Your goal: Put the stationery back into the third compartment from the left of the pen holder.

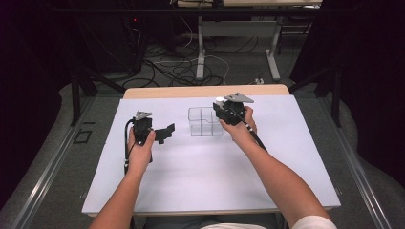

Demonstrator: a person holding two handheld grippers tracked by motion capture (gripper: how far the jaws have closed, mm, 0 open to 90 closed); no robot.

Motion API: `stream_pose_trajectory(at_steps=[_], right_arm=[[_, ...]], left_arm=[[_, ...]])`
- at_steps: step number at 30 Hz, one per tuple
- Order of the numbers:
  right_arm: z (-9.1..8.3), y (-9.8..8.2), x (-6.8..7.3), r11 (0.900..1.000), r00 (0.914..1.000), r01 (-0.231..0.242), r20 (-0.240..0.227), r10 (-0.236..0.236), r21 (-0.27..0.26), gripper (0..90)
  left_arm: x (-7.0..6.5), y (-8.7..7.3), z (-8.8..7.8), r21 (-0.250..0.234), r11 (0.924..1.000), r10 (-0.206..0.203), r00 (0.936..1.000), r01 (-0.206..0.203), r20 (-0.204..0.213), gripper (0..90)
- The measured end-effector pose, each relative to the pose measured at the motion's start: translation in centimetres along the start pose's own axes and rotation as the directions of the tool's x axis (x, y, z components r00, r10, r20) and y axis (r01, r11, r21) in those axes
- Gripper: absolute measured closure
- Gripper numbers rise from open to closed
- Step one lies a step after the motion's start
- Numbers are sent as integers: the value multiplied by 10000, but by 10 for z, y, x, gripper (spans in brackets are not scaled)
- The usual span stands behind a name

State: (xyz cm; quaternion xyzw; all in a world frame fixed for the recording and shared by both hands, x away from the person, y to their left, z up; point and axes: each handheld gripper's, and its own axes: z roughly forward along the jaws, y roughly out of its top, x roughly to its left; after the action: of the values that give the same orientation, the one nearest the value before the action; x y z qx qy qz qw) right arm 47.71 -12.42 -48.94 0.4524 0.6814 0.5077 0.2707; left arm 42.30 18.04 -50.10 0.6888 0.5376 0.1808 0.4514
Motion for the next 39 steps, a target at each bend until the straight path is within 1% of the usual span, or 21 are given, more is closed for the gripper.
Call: stream_pose_trajectory(at_steps=[4,5,7,19,20,21,22,25,27,28,29,30,32,33,35,37,39], right_arm=[[2,-2,1,9999,9999,79,82,-80,93,664],[2,-3,2,9999,10000,50,74,-51,159,664],[3,-3,2,9997,9999,139,40,-140,184,663],[4,-5,2,9992,9999,146,19,-146,383,657],[4,-5,2,9993,9999,119,-16,-119,360,645],[4,-5,1,9992,9999,134,-78,-131,370,609],[5,-5,1,9991,9998,195,-78,-192,368,599],[4,-4,1,9994,9997,162,-191,-156,309,522],[3,-3,1,9993,9997,170,-200,-163,332,472],[2,-3,1,9995,9994,194,-290,-186,265,453],[2,-3,1,9996,9996,191,-229,-186,226,439],[1,-2,0,9994,9995,220,-254,-212,281,426],[-1,-1,-1,9995,9995,220,-251,-214,228,399],[-2,0,-1,9996,9994,243,-241,-238,173,395],[-4,2,-2,9995,9992,228,-319,-220,235,380],[-6,3,-4,9991,9990,336,-317,-329,240,370],[-9,5,-5,9990,9987,352,-380,-341,277,362]], left_arm=[[0,0,0,28,10000,17,10000,-17,10,4],[0,0,0,32,10000,7,10000,-7,10,4],[0,0,0,42,10000,13,10000,-13,-7,4],[1,0,0,144,9999,41,10000,-41,-1,4],[1,-1,1,94,10000,28,10000,-28,-16,4],[1,0,1,104,9999,23,10000,-23,-13,4],[1,-1,1,67,10000,12,10000,-12,-8,4],[2,-1,1,137,9999,-1,10000,2,-11,4],[2,-1,1,116,9999,-30,10000,31,-31,4],[2,-1,1,65,10000,-75,10000,75,-20,4],[3,-1,1,58,10000,-76,10000,76,-33,4],[3,-1,1,70,10000,-64,10000,64,-67,4],[4,-1,0,115,9999,-55,10000,56,-76,4],[5,-1,0,130,9999,-59,9999,60,-89,4],[5,-1,0,122,9999,-98,9999,99,-98,4],[5,-1,0,74,9999,-105,9999,106,-121,4],[6,-1,0,82,9999,-82,9999,84,-148,4]])
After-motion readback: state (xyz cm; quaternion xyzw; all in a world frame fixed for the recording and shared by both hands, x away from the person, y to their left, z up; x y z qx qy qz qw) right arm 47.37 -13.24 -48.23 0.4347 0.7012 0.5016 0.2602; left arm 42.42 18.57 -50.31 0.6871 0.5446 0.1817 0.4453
